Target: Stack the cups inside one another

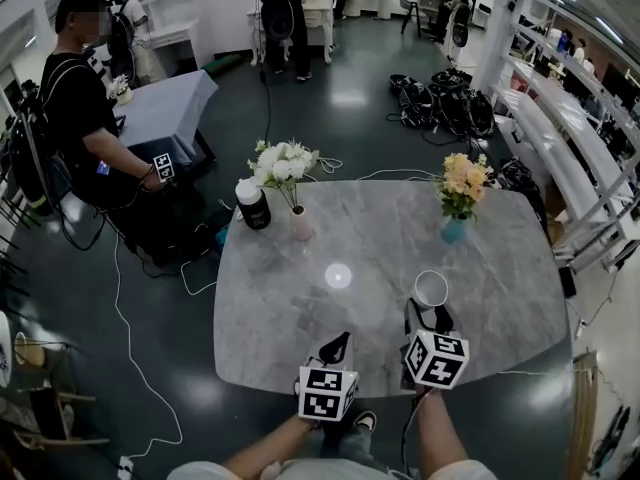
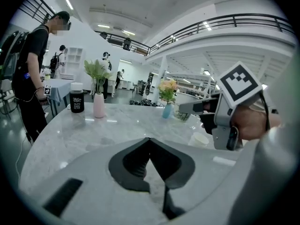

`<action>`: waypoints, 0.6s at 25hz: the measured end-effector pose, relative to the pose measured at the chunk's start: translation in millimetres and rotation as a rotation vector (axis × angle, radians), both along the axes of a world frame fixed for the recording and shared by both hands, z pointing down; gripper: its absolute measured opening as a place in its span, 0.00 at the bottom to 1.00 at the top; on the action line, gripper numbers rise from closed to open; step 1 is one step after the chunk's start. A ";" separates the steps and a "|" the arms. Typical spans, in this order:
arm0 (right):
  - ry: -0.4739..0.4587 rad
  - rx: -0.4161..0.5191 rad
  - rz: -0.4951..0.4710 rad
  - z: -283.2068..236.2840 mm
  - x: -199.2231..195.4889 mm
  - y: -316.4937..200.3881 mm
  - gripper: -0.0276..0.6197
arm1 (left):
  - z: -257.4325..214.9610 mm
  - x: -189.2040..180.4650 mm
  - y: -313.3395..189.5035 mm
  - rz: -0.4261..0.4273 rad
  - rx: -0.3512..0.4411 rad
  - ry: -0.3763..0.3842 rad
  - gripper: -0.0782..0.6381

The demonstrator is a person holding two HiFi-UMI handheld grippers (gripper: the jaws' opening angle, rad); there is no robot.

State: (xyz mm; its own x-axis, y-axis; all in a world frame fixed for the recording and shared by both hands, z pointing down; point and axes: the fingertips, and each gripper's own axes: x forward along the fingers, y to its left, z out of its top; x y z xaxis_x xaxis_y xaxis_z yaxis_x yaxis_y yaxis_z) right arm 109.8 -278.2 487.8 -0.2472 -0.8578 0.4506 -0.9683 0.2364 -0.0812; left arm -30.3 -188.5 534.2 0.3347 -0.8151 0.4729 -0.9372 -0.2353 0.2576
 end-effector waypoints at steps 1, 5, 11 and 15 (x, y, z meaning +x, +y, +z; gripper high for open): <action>-0.001 0.003 0.005 -2.4 5.0 4.1 0.41 | -1.1 4.6 1.0 0.006 0.001 0.002 0.10; -0.011 0.013 0.033 -9.6 30.0 21.3 0.41 | -4.1 25.3 3.2 0.035 0.001 0.005 0.10; -0.019 0.034 0.093 -20.2 70.0 45.7 0.41 | -16.3 58.5 3.4 0.104 0.021 -0.001 0.10; -0.025 0.036 0.124 -17.2 94.3 57.8 0.41 | -16.8 81.3 3.1 0.140 0.019 -0.002 0.10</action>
State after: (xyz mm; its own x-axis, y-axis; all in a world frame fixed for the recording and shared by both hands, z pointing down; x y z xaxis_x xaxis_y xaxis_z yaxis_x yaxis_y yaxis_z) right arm 204.1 -220.5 470.6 -0.1490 -0.8980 0.4140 -0.9880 0.1181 -0.0994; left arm 51.0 -185.5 517.4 0.4448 -0.7694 0.4583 -0.8953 -0.3688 0.2498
